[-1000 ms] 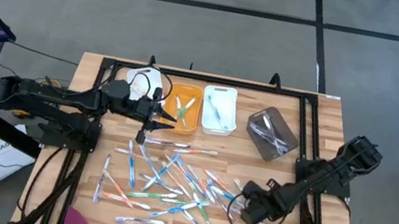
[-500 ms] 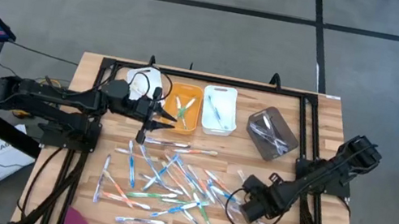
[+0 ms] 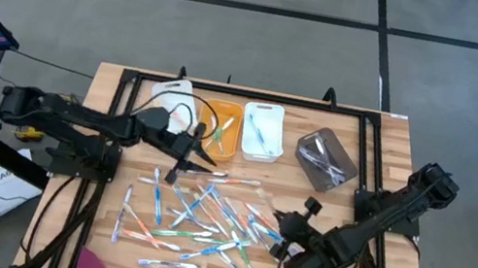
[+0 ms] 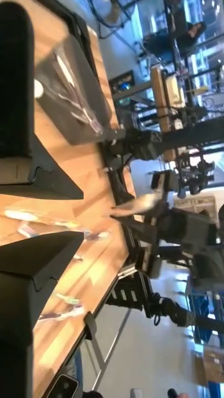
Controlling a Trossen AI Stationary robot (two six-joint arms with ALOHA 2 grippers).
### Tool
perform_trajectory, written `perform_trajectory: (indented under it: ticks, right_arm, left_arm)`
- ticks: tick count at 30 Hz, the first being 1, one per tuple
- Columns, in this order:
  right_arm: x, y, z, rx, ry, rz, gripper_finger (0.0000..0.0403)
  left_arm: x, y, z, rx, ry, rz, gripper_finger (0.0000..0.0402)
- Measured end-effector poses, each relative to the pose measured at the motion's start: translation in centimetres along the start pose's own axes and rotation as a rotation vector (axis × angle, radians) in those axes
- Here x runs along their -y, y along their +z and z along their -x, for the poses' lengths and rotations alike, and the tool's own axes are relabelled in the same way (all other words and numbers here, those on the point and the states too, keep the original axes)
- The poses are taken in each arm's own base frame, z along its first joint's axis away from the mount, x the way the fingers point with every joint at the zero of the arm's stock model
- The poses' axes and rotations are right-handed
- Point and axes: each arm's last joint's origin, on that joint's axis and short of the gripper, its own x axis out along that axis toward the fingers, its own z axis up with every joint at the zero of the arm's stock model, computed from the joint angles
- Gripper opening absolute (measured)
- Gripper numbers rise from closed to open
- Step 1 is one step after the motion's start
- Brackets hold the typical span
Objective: Pick & Place Toothbrushes
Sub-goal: Put the white orange toothbrush into the left white bin
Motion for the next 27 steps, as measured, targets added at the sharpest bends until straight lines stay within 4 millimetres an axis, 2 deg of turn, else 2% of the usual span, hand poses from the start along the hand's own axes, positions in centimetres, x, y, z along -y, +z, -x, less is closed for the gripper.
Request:
perform_trajectory:
  ticks: [6,12,19,24,27]
  right_arm:
    - [-1.3,2.3,-0.4,0.124,0.073,0.074,0.0006]
    - [-1.9,3.1,-0.3,0.177,0.113,0.108,0.0006]
    - [-1.8,3.4,-0.5,0.185,0.11,0.135,0.0006]
    - [-1.6,4.7,-1.4,0.233,0.097,0.17,0.0006]
    - [-1.5,5.5,-1.8,0.263,0.088,0.186,0.0006]
  left_arm:
    - [0.3,-1.6,-2.4,0.038,-0.028,-0.016,0.0088]
    - [0.3,-2.4,-3.1,0.052,-0.029,-0.021,0.0097]
    - [0.3,-2.0,-3.0,0.077,-0.024,-0.017,0.0167]
    - [0.5,-1.6,-3.1,0.115,-0.024,0.007,0.0214]
    - [1.2,-1.0,-3.3,0.164,-0.048,-0.012,0.0231]
